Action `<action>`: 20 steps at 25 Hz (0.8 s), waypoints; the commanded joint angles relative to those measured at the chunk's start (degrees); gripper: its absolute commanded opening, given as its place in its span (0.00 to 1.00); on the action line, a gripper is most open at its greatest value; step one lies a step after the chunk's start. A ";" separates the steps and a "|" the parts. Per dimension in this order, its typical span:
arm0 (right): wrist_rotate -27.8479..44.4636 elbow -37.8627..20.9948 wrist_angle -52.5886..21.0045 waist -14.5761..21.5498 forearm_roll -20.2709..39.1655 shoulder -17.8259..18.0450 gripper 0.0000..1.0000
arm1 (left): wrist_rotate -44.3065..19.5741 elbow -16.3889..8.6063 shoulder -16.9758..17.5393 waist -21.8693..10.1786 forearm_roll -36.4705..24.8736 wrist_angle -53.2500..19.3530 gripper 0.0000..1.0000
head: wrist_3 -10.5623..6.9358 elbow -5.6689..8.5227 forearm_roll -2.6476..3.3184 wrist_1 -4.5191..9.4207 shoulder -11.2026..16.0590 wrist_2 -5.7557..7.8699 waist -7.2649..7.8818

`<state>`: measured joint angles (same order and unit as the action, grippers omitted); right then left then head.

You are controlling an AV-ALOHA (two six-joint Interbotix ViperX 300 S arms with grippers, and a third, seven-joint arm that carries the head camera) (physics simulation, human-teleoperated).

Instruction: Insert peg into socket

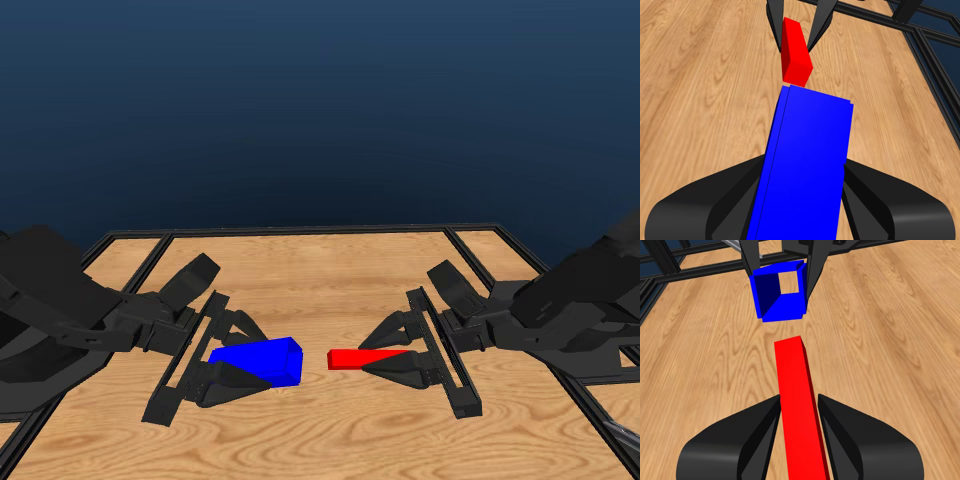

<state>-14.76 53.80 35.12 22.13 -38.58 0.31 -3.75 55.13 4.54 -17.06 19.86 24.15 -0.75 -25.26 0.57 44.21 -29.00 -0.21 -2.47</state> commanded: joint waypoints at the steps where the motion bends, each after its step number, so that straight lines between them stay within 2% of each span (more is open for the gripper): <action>1: -2.19 -3.40 0.15 -1.72 1.10 -1.19 0.00 | 0.40 -1.49 -0.29 -0.28 -0.30 1.37 0.00 | -0.21 0.42 -0.13 -0.47 -0.44 0.15 0.94; 7: -3.90 -8.15 -3.33 -3.13 3.23 -0.61 0.00 | 0.63 -3.14 -1.17 -0.27 -0.45 1.86 0.00 | -0.40 0.38 -0.24 -0.36 -0.27 0.31 1.53; 8: -3.44 -7.25 -3.93 -3.12 3.72 1.01 0.00 | 0.36 -3.34 -0.96 -0.15 -0.53 2.10 0.00 | -0.43 0.38 -0.24 -0.36 -0.27 0.33 1.55; 9: -2.73 -8.87 -4.15 -3.55 4.19 0.62 0.00 | 0.54 -2.80 -1.60 -0.24 -0.47 2.03 0.00 | -0.49 0.38 -0.24 -0.40 -0.26 0.39 1.60; 13: -2.17 -12.41 -8.47 -4.09 7.40 2.96 0.00 | 0.44 -3.98 -1.01 -0.17 -0.60 1.91 0.00 | -0.23 0.38 -0.37 -0.36 -0.17 0.36 2.02; 14: -0.20 -13.50 -11.43 -5.02 9.33 3.74 0.00 | 0.72 -3.11 -1.76 -0.04 -0.75 1.47 0.00 | -0.24 0.39 -0.40 -0.36 -0.17 0.33 2.10; 15: -1.00 -13.64 -10.92 -4.90 9.36 4.75 0.00 | 0.72 -3.79 -1.51 -0.09 -0.60 1.23 0.00 | -0.33 0.39 -0.41 -0.34 -0.17 0.37 2.18; 17: -0.80 -15.91 -15.06 -6.84 13.31 4.75 0.00 | 0.76 -3.26 -1.25 -0.27 -1.05 0.62 0.00 | -0.32 0.37 -0.44 -0.32 -0.18 0.48 2.40; 19: -0.71 -17.83 -17.12 -6.80 13.09 5.61 0.00 | 0.51 -3.97 -1.04 -0.04 -0.75 0.75 0.00 | -0.28 0.38 -0.46 -0.26 -0.17 0.57 2.55; 20: -0.19 -19.55 -20.98 -6.88 16.18 6.08 0.00 | 0.34 -3.31 -1.69 -0.13 -0.87 -0.20 0.00 | -0.31 0.39 -0.47 -0.27 -0.16 0.61 2.61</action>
<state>-15.01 38.27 18.31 16.70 -25.43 6.66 -3.08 53.12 2.30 -18.45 19.03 22.63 -1.07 -25.37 0.14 44.50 -29.00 0.33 -0.08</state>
